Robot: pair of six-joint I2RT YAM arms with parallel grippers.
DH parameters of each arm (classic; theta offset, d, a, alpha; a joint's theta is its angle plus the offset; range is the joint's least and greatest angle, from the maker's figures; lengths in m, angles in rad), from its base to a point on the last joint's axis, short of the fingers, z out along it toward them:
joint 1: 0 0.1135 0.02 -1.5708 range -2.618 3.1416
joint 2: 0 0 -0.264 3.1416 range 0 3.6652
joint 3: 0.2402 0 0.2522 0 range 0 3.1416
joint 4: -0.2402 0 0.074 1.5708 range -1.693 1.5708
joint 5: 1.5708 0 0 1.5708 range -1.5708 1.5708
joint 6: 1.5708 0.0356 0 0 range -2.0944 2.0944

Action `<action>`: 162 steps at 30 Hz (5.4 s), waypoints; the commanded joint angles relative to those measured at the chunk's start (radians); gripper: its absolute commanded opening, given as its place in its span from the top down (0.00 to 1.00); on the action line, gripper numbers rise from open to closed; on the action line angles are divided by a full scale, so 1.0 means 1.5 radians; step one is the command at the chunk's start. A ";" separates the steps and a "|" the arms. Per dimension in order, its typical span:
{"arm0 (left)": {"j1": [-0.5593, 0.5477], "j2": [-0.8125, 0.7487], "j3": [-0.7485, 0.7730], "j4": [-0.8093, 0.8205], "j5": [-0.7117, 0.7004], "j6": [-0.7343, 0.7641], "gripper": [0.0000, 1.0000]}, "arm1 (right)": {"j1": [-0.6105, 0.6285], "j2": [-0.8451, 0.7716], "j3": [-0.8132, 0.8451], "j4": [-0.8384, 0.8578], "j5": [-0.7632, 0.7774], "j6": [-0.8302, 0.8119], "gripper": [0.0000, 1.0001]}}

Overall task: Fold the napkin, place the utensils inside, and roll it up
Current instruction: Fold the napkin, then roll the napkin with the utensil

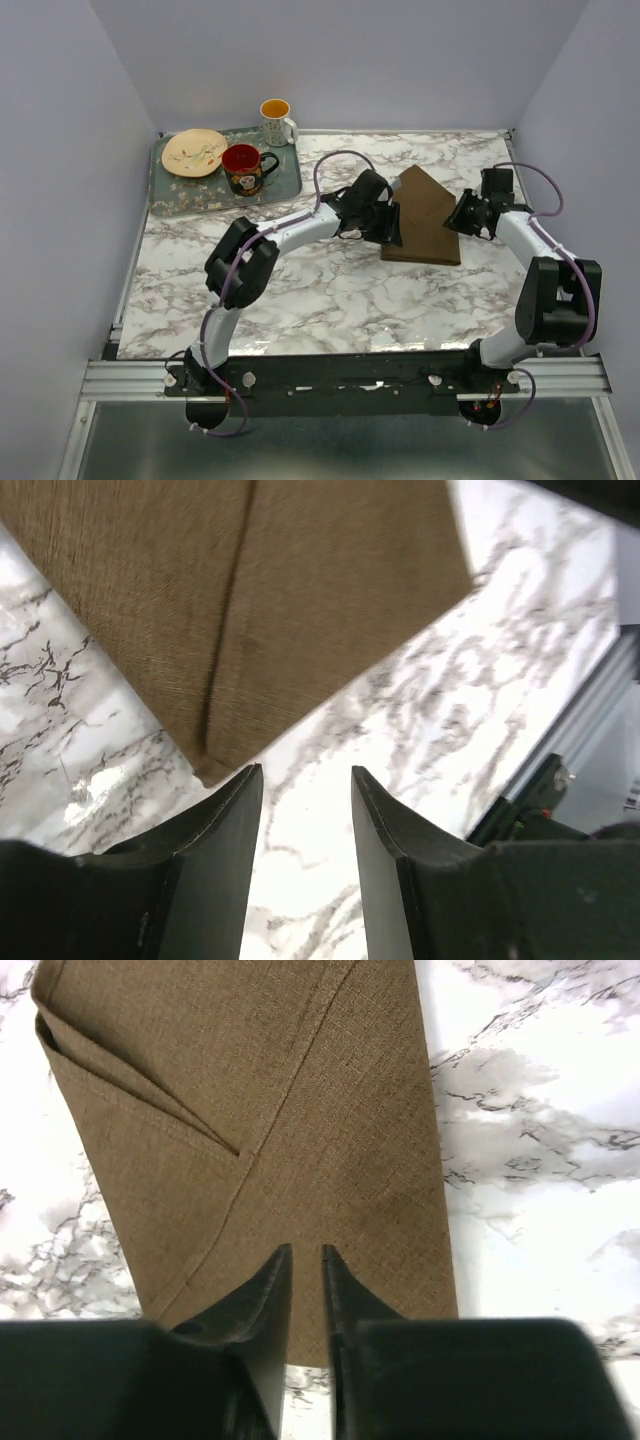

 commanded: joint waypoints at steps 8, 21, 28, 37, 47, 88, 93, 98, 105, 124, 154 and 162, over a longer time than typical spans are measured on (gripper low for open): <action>0.003 -0.243 -0.143 0.036 0.005 0.011 0.47 | 0.049 0.037 -0.003 -0.039 0.013 -0.021 0.97; 0.010 -0.379 -0.270 0.063 -0.002 -0.002 0.46 | 0.063 0.101 0.014 -0.080 0.064 -0.042 0.99; 0.015 -0.394 -0.279 0.067 0.004 -0.002 0.46 | 0.071 0.123 -0.007 -0.080 0.056 0.001 0.99; 0.025 -0.412 -0.306 0.081 0.010 -0.006 0.46 | 0.088 0.076 -0.057 -0.083 0.027 0.076 0.99; 0.052 -0.447 -0.334 0.090 0.018 -0.006 0.45 | 0.205 0.002 -0.161 0.012 -0.029 0.291 0.99; 0.291 -0.730 -0.528 0.033 -0.079 -0.039 0.39 | 0.649 0.179 0.207 -0.201 0.286 -0.171 0.26; 0.295 -0.729 -0.544 0.046 -0.066 -0.045 0.40 | 0.654 0.204 0.205 -0.205 0.284 -0.170 0.27; 0.300 -0.729 -0.544 0.048 -0.062 -0.044 0.40 | 0.657 0.219 0.189 -0.192 0.304 -0.147 0.33; 0.303 -0.716 -0.536 0.057 -0.043 -0.048 0.40 | 0.660 0.239 0.190 -0.193 0.329 -0.143 0.42; 0.305 -0.706 -0.547 0.061 -0.031 -0.048 0.40 | 0.660 0.271 0.169 -0.173 0.334 -0.127 0.48; 0.307 -0.682 -0.542 0.071 -0.003 -0.043 0.40 | 0.599 0.309 0.132 -0.142 0.245 -0.106 0.63; 0.307 -0.640 -0.576 0.126 0.041 -0.083 0.37 | 0.597 0.295 0.140 -0.125 0.210 -0.096 0.82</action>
